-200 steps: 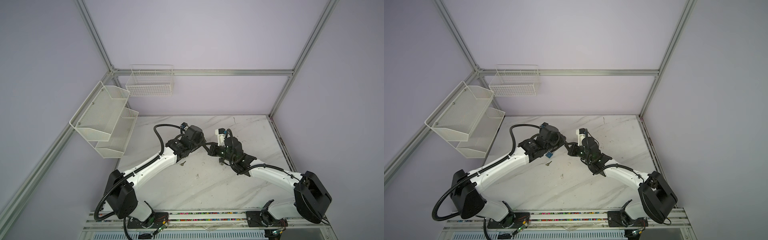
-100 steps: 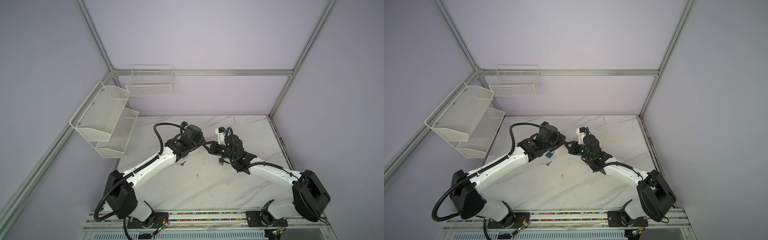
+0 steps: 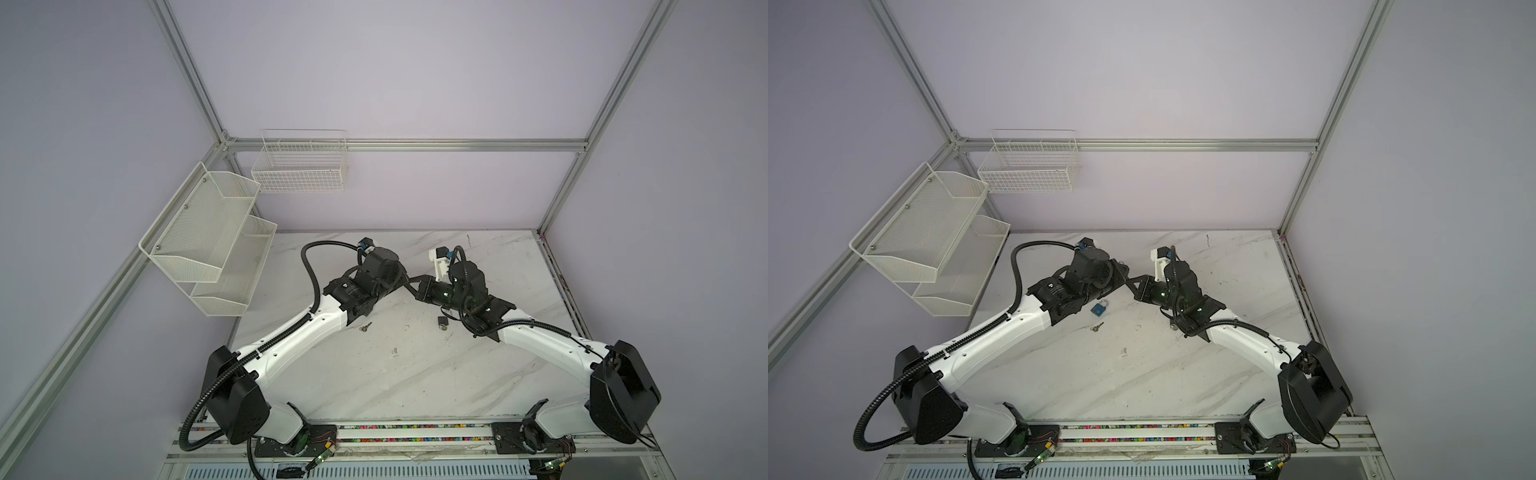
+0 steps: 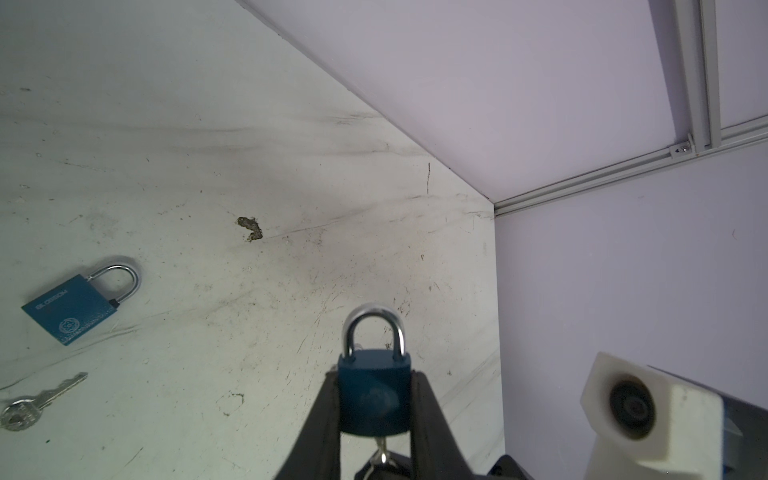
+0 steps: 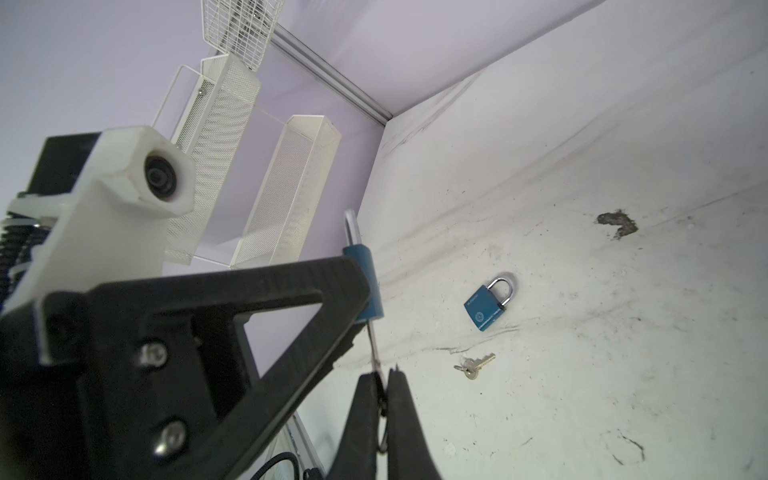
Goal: Unlock with the key
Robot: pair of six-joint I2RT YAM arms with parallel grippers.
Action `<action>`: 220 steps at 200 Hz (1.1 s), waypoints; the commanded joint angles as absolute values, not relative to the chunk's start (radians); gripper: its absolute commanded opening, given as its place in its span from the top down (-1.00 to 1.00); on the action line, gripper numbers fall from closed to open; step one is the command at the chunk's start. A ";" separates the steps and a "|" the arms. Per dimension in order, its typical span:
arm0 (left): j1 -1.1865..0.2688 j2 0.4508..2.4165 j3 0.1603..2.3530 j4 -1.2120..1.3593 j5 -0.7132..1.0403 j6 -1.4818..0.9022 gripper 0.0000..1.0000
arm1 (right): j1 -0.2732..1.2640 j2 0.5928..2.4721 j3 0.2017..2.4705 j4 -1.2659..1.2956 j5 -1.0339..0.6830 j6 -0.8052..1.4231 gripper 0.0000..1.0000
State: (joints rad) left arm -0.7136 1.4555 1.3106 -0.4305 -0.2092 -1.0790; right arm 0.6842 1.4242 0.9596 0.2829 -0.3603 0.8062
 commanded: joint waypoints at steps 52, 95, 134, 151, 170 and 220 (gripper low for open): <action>-0.749 1.372 1.257 -0.433 -0.078 -0.995 0.91 | 0.641 1.390 1.009 0.505 -0.506 0.987 1.00; -0.750 1.390 1.286 -0.428 -0.020 -0.980 0.91 | 0.656 1.411 1.107 0.287 -0.420 0.802 1.00; -0.750 1.391 1.297 -0.428 -0.029 -1.002 0.89 | 0.663 1.411 1.129 0.157 -0.284 0.694 1.00; -0.749 1.389 1.298 -0.428 -0.045 -1.010 0.88 | 0.663 1.412 1.121 0.150 -0.274 0.682 1.00; -0.750 1.376 1.280 -0.416 -0.069 -1.037 0.88 | 0.662 1.423 1.091 0.223 -0.360 0.726 1.00; -0.741 1.326 1.231 -0.381 -0.130 -1.060 0.87 | 0.663 1.415 1.077 0.156 -0.400 0.743 1.00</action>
